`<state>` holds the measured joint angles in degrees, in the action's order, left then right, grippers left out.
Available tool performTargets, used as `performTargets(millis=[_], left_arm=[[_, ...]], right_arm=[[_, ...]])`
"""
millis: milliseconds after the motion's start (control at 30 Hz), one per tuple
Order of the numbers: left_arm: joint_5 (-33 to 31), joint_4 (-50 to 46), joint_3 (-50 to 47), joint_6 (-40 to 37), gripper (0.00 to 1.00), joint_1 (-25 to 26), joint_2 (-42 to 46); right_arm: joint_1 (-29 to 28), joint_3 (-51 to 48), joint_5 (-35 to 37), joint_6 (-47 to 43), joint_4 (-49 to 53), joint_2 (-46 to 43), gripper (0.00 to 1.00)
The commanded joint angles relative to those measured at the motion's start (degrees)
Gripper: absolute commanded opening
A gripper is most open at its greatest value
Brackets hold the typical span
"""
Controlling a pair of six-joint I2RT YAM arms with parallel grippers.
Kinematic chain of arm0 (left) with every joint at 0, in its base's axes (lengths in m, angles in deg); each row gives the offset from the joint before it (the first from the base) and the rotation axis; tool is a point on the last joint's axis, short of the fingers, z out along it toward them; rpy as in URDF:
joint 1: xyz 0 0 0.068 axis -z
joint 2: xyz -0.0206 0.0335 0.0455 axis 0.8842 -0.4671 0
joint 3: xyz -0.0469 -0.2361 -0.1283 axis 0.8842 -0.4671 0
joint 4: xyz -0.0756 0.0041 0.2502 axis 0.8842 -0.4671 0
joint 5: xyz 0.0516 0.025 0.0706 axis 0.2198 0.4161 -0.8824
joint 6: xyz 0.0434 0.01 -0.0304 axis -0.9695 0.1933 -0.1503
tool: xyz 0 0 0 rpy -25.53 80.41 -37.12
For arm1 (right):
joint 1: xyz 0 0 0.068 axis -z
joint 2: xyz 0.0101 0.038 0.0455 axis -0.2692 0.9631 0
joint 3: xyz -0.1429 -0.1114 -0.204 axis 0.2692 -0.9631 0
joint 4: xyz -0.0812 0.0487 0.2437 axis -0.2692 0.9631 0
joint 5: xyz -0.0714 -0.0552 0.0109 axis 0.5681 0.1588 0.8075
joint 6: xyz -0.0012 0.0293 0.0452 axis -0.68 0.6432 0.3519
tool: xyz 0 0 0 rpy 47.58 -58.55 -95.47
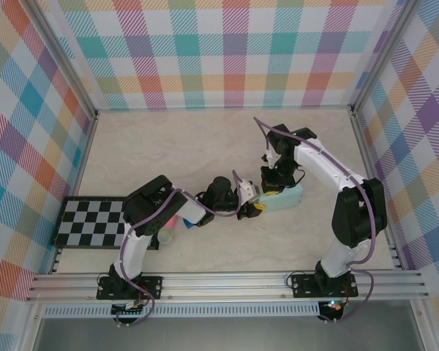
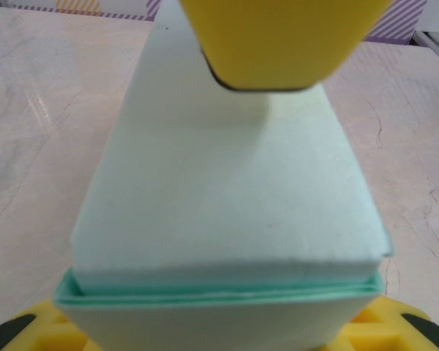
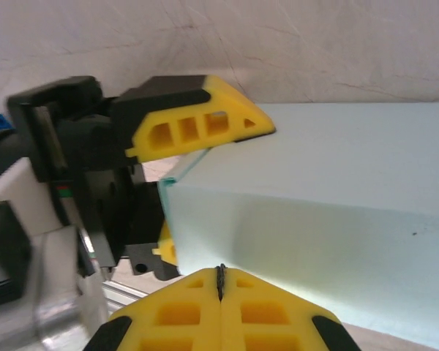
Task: Fold the paper box
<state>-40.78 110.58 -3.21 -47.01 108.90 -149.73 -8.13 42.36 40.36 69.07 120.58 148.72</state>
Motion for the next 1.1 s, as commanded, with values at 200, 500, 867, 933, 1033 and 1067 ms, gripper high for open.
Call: performTargets(millis=[200, 500, 867, 933, 1033, 1067], left_arm=[[0.5, -10.6, -1.5, 2.0, 0.12, -0.5, -4.6], [-0.1, -13.0, -0.8, 1.3, 0.12, -0.5, -4.4], [0.6, -18.0, 1.3, -0.2, 0.1, -0.5, -4.3], [0.5, -17.9, 1.3, -0.1, 0.1, -0.5, -4.3], [0.3, -17.8, 1.3, -0.1, 0.1, -0.5, -4.3], [0.3, -17.9, 1.2, -0.1, 0.1, -0.5, -4.2]], right_arm=[[-0.5, -6.3, -8.7, 3.9, -7.8, 0.5, 0.0], [2.9, -10.2, -1.6, 2.7, -9.3, 0.1, 0.0], [20.7, -5.7, -1.8, -4.2, -3.3, -6.2, 0.0], [21.8, -7.4, -0.3, -4.5, -4.7, -5.9, 0.0], [22.1, -11.8, 1.5, -4.2, -7.3, -4.6, 0.0], [22.0, -13.4, 2.2, -3.9, -8.2, -4.4, 0.0]])
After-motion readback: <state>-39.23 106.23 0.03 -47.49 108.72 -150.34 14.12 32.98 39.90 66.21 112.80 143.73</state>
